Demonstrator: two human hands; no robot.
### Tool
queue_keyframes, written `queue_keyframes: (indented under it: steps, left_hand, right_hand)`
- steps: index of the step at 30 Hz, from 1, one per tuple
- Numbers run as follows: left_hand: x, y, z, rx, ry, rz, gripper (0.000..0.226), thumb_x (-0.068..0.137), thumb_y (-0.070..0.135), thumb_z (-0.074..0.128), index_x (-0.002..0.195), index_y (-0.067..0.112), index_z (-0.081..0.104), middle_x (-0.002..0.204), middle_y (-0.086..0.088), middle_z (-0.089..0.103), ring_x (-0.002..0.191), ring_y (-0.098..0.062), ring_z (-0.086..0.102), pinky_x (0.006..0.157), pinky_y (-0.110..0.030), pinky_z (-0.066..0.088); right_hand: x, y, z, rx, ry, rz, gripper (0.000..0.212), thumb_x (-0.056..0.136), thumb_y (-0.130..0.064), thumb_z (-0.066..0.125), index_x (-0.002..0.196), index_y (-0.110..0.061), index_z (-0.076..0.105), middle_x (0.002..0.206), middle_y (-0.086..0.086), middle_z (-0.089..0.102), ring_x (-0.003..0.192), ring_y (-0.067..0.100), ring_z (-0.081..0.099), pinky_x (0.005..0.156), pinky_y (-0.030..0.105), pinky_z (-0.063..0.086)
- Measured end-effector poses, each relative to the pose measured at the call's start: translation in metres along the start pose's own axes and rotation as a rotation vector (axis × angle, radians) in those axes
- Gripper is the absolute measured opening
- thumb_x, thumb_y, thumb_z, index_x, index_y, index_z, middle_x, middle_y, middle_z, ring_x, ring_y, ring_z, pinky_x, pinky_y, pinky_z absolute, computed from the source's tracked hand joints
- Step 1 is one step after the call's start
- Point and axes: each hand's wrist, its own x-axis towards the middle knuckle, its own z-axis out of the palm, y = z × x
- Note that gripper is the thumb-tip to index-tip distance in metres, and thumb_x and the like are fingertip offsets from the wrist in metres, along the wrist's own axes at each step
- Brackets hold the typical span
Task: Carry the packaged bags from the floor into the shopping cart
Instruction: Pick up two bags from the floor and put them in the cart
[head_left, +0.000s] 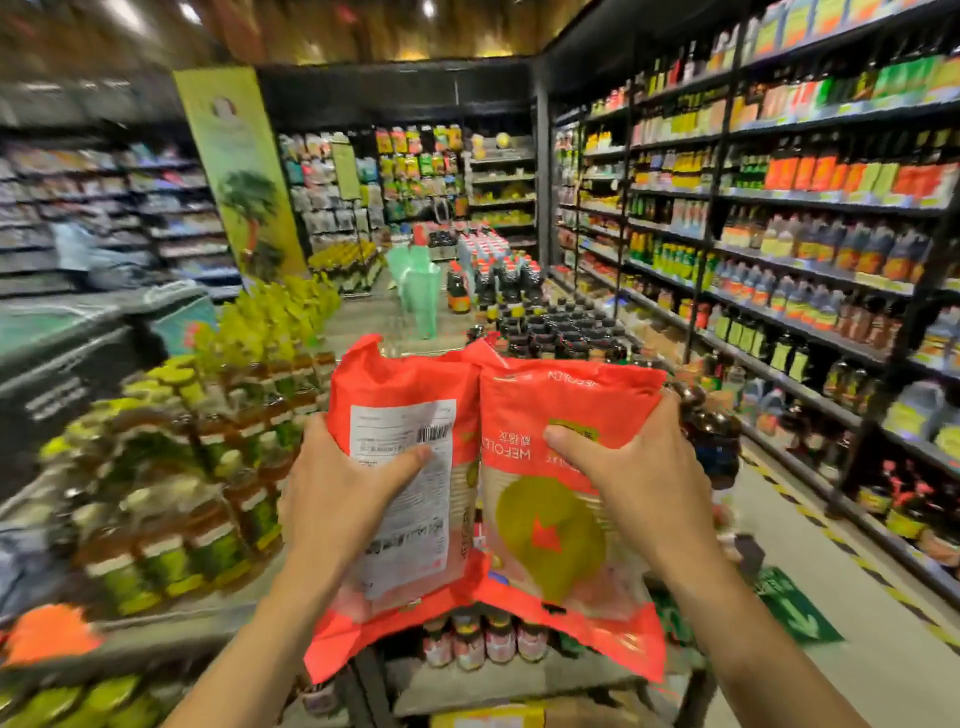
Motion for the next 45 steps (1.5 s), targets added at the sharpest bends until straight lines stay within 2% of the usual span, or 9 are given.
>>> queue_keyframes:
  steps: [6, 12, 14, 18, 21, 30, 37, 41, 45]
  left_hand:
    - [-0.042, -0.029, -0.080, 0.109, 0.253, -0.144, 0.079, 0.046, 0.073, 0.074, 0.110, 0.032, 0.053, 0.102, 0.011, 0.066, 0.098, -0.026, 0.066, 0.087, -0.048, 0.053]
    - [-0.098, -0.057, -0.162, 0.169, 0.473, -0.288, 0.069, 0.055, 0.060, 0.086, 0.106, 0.029, 0.052, 0.096, 0.009, 0.067, 0.090, -0.024, 0.065, 0.080, -0.042, 0.052]
    - [-0.116, -0.063, -0.188, 0.185, 0.545, -0.348, 0.063, 0.062, 0.048, 0.090, 0.105, 0.027, 0.049, 0.093, 0.008, 0.062, 0.087, -0.023, 0.059, 0.075, -0.038, 0.044]
    - [-0.148, -0.080, -0.238, 0.259, 0.679, -0.444, 0.077, 0.045, 0.069, 0.078, 0.106, 0.029, 0.053, 0.099, 0.006, 0.071, 0.093, -0.026, 0.068, 0.083, -0.043, 0.054]
    - [-0.166, -0.093, -0.272, 0.287, 0.739, -0.519, 0.073, 0.048, 0.065, 0.079, 0.106, 0.029, 0.052, 0.104, 0.002, 0.072, 0.098, -0.030, 0.069, 0.085, -0.045, 0.054]
    - [-0.189, -0.144, -0.361, 0.297, 0.848, -0.612, 0.068, 0.047, 0.066, 0.074, 0.098, 0.030, 0.047, 0.097, 0.005, 0.069, 0.092, -0.029, 0.067, 0.085, -0.043, 0.053]
    - [-0.187, -0.196, -0.432, 0.311, 0.893, -0.610, 0.060, 0.060, 0.058, 0.084, 0.098, 0.030, 0.047, 0.094, 0.009, 0.068, 0.088, -0.027, 0.067, 0.080, -0.040, 0.052]
    - [-0.184, -0.220, -0.466, 0.329, 0.896, -0.609, 0.062, 0.060, 0.062, 0.083, 0.101, 0.032, 0.046, 0.094, 0.012, 0.067, 0.085, -0.022, 0.066, 0.079, -0.039, 0.053]
    - [-0.178, -0.246, -0.493, 0.348, 0.896, -0.631, 0.072, 0.048, 0.074, 0.070, 0.102, 0.033, 0.045, 0.092, 0.014, 0.066, 0.083, -0.019, 0.067, 0.080, -0.043, 0.057]
  right_hand:
    - [-0.022, -0.037, 0.042, 0.067, -0.275, -0.176, 0.122, 0.052, -0.088, 0.065, 0.147, -0.020, 0.033, 0.135, 0.005, 0.062, 0.121, 0.031, 0.061, 0.099, 0.049, 0.049]
    - [-0.074, -0.079, 0.084, 0.166, -0.508, -0.291, 0.088, 0.062, -0.070, 0.081, 0.127, -0.026, 0.042, 0.116, 0.003, 0.070, 0.110, 0.033, 0.066, 0.086, 0.043, 0.051]
    - [-0.095, -0.094, 0.098, 0.194, -0.572, -0.344, 0.089, 0.056, -0.077, 0.076, 0.123, -0.029, 0.042, 0.114, 0.001, 0.071, 0.108, 0.031, 0.068, 0.087, 0.045, 0.053]
    - [-0.134, -0.127, 0.127, 0.245, -0.718, -0.432, 0.094, 0.053, -0.078, 0.073, 0.126, -0.029, 0.041, 0.116, 0.001, 0.070, 0.108, 0.032, 0.068, 0.089, 0.046, 0.053]
    - [-0.161, -0.150, 0.147, 0.224, -0.805, -0.485, 0.100, 0.055, -0.080, 0.072, 0.131, -0.025, 0.039, 0.116, 0.001, 0.069, 0.109, 0.032, 0.067, 0.091, 0.046, 0.053]
    - [-0.243, -0.215, 0.214, 0.217, -0.914, -0.581, 0.079, 0.066, -0.069, 0.080, 0.121, -0.028, 0.041, 0.119, 0.004, 0.067, 0.114, 0.035, 0.063, 0.093, 0.045, 0.049]
    - [-0.306, -0.263, 0.266, 0.276, -0.941, -0.605, 0.079, 0.061, -0.071, 0.082, 0.116, -0.031, 0.042, 0.112, 0.000, 0.065, 0.113, 0.033, 0.064, 0.094, 0.046, 0.050]
    - [-0.335, -0.287, 0.294, 0.293, -0.952, -0.620, 0.100, 0.044, -0.087, 0.063, 0.123, -0.029, 0.045, 0.118, 0.002, 0.066, 0.113, 0.033, 0.064, 0.096, 0.049, 0.051]
    - [-0.357, -0.306, 0.324, 0.289, -0.990, -0.613, 0.088, 0.060, -0.076, 0.078, 0.123, -0.026, 0.044, 0.120, 0.003, 0.065, 0.116, 0.034, 0.063, 0.091, 0.043, 0.048]
